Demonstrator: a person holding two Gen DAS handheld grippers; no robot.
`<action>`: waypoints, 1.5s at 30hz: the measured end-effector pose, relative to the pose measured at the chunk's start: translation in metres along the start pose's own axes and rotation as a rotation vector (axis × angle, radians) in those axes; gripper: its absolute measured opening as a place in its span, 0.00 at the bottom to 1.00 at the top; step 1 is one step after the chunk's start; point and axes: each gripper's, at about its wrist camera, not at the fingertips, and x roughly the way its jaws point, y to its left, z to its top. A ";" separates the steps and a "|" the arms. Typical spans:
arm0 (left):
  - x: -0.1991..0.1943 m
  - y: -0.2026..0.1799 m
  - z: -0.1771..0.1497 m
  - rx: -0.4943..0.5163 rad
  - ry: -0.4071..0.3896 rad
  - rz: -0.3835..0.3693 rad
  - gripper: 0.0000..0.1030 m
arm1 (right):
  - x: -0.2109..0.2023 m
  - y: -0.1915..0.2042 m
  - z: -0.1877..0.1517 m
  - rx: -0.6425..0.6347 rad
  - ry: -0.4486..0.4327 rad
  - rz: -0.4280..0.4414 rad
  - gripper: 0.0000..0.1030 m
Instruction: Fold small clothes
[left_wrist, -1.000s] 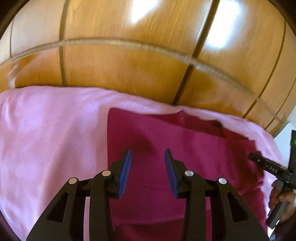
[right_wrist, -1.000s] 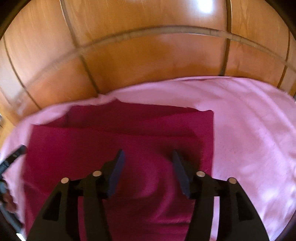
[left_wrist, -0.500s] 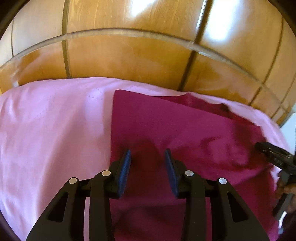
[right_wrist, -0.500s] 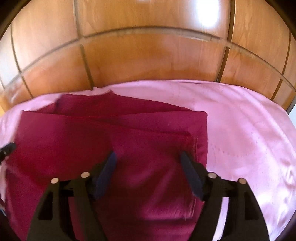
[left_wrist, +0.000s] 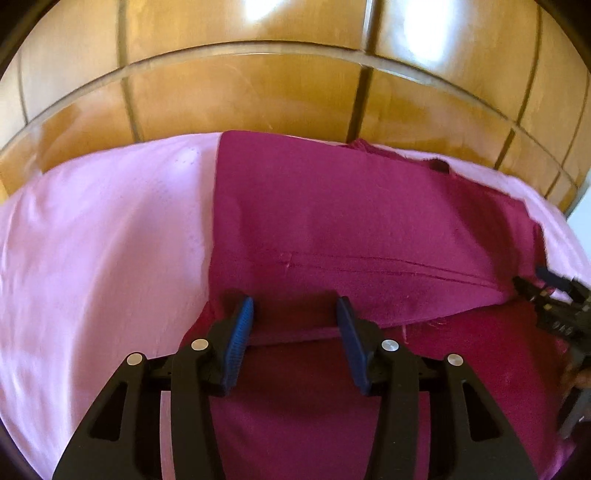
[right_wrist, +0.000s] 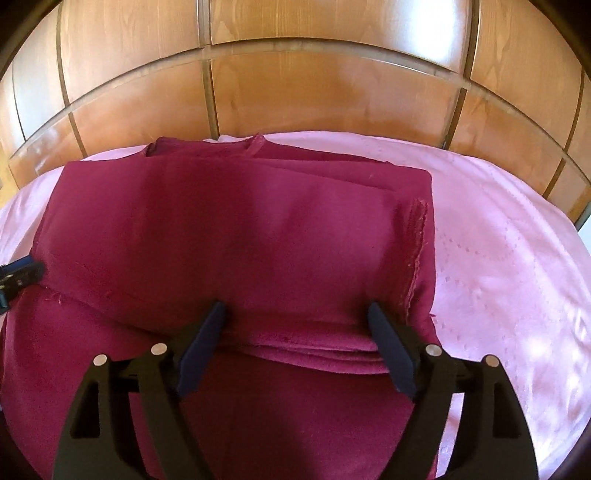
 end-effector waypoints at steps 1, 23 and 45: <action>-0.005 -0.001 0.000 -0.007 -0.006 -0.001 0.45 | 0.000 -0.001 0.002 0.001 0.000 -0.005 0.79; -0.130 0.007 -0.085 -0.001 -0.129 0.031 0.45 | -0.093 -0.019 -0.089 0.000 0.096 -0.004 0.89; -0.148 0.052 -0.183 0.035 0.120 -0.115 0.45 | -0.154 -0.043 -0.184 0.045 0.247 0.145 0.62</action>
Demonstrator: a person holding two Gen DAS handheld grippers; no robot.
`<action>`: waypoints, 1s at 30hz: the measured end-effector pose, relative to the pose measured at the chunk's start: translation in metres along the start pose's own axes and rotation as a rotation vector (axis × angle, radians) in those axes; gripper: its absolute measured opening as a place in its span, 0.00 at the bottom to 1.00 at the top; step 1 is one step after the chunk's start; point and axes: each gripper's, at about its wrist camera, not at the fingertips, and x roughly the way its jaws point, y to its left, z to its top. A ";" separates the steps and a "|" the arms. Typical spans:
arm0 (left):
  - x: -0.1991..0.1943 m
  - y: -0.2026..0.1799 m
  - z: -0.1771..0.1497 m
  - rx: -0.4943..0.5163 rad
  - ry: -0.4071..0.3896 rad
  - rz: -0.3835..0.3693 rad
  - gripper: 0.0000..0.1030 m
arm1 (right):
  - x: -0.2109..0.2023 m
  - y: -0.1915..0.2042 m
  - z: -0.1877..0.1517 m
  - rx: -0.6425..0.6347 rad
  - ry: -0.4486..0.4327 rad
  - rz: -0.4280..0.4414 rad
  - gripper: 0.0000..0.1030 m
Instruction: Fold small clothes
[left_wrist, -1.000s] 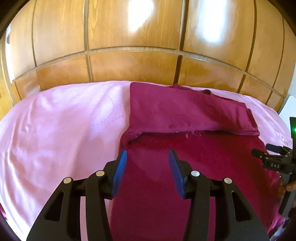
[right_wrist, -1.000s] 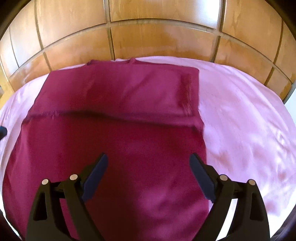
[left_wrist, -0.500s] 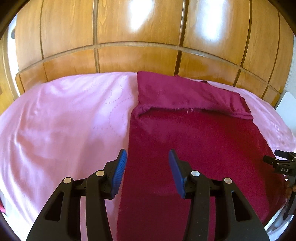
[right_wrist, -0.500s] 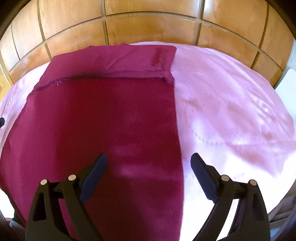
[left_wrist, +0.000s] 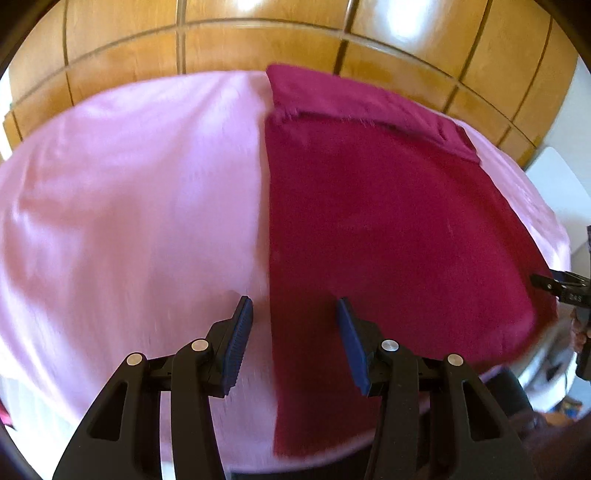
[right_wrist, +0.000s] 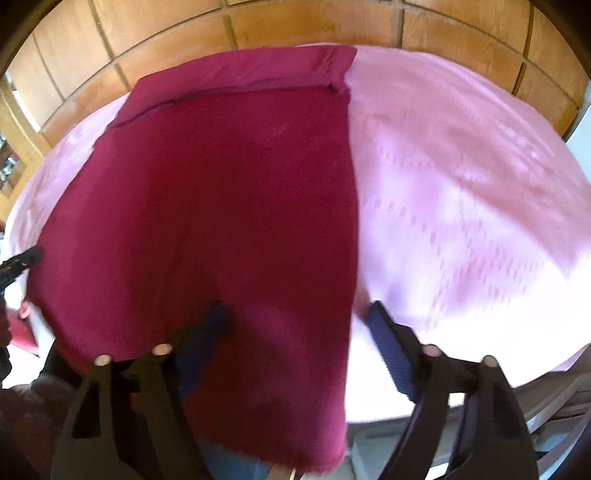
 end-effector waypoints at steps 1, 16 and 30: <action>-0.002 -0.001 -0.006 0.008 0.005 -0.012 0.45 | -0.001 0.002 -0.005 -0.003 0.008 0.016 0.58; -0.031 -0.001 0.024 -0.043 -0.076 -0.285 0.10 | -0.029 0.002 0.056 0.075 -0.121 0.250 0.10; 0.046 0.011 0.152 -0.179 -0.124 -0.248 0.10 | 0.047 -0.033 0.171 0.237 -0.129 0.206 0.11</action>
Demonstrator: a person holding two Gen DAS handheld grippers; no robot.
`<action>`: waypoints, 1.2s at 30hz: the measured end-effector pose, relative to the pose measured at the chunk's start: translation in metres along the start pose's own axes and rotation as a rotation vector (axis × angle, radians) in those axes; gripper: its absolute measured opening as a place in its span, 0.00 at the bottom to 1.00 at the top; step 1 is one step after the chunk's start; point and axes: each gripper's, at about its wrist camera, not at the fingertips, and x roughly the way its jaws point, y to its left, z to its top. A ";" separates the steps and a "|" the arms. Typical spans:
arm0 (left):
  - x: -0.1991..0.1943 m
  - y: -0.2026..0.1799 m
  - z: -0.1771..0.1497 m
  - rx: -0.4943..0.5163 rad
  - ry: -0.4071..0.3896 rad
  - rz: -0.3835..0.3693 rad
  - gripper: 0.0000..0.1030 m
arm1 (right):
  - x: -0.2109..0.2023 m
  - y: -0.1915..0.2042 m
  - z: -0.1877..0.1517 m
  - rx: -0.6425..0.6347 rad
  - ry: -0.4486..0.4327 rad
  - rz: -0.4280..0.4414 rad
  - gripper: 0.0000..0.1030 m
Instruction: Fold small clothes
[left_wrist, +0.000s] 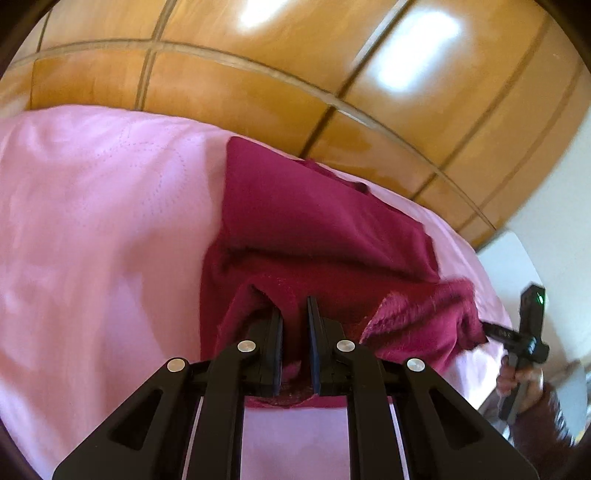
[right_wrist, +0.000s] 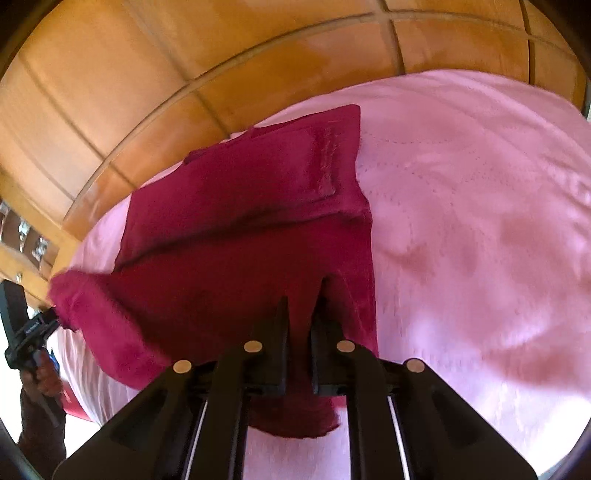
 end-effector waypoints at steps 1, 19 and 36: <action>0.006 0.002 0.006 -0.010 0.001 0.005 0.10 | 0.000 -0.003 0.004 0.014 -0.005 0.013 0.16; 0.006 0.052 -0.053 -0.066 0.028 0.036 0.44 | -0.024 -0.035 -0.050 0.034 -0.062 -0.041 0.55; -0.036 0.040 -0.080 0.012 0.062 0.045 0.10 | -0.067 -0.006 -0.094 -0.124 0.018 -0.033 0.15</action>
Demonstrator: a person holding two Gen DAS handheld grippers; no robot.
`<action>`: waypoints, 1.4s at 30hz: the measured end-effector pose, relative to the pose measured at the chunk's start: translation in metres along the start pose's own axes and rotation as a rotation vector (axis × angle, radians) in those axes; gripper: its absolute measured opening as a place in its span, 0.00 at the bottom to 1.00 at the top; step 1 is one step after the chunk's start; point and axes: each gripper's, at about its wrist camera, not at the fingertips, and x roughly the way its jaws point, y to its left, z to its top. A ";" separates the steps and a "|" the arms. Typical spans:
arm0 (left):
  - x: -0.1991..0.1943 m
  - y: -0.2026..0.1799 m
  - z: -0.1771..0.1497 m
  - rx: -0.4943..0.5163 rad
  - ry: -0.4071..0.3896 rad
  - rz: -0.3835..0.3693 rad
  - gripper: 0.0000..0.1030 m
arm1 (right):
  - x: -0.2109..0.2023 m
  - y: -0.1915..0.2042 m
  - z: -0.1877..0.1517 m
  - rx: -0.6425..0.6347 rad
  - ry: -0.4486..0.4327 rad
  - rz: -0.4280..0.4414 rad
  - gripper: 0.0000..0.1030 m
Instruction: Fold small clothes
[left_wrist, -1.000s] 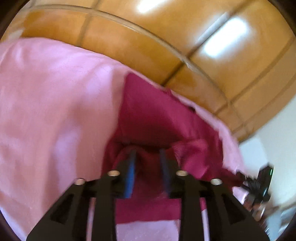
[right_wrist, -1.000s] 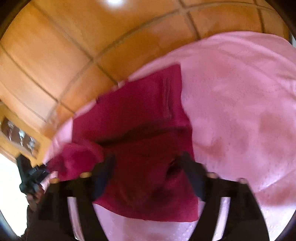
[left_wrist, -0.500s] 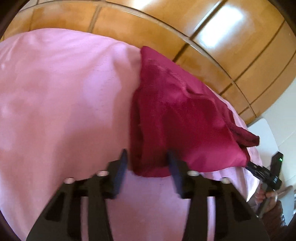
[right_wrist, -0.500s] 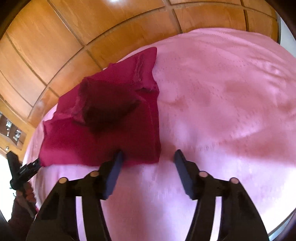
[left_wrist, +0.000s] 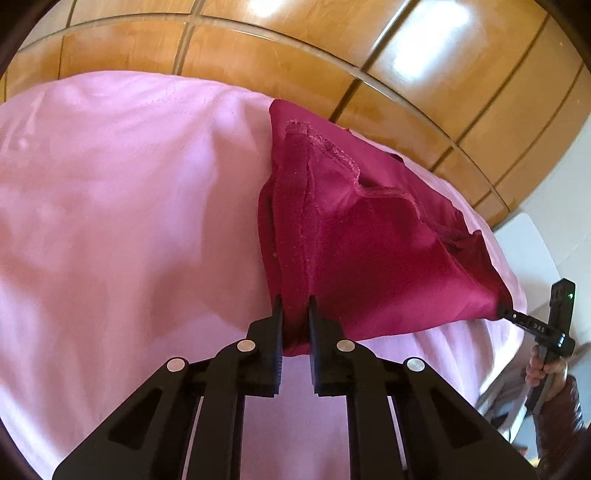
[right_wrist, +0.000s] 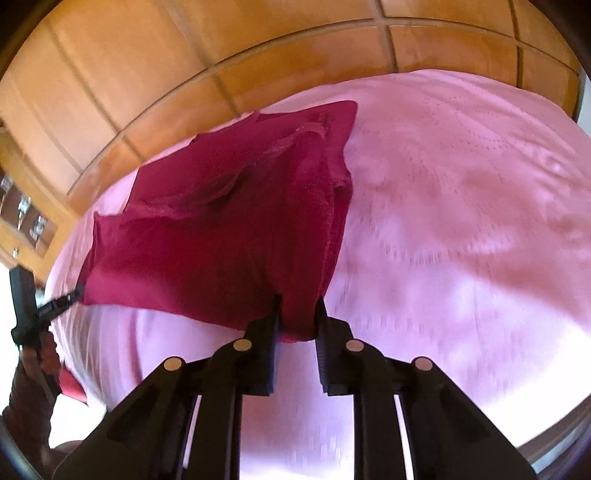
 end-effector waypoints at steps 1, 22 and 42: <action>-0.007 0.000 -0.008 -0.001 0.010 -0.008 0.10 | -0.005 0.001 -0.011 -0.012 0.020 -0.001 0.15; -0.057 -0.011 -0.030 0.112 -0.060 0.039 0.47 | -0.006 0.010 0.007 -0.049 -0.022 -0.073 0.48; -0.059 -0.027 0.010 0.119 -0.183 -0.062 0.07 | -0.042 0.032 0.033 -0.106 -0.169 -0.132 0.06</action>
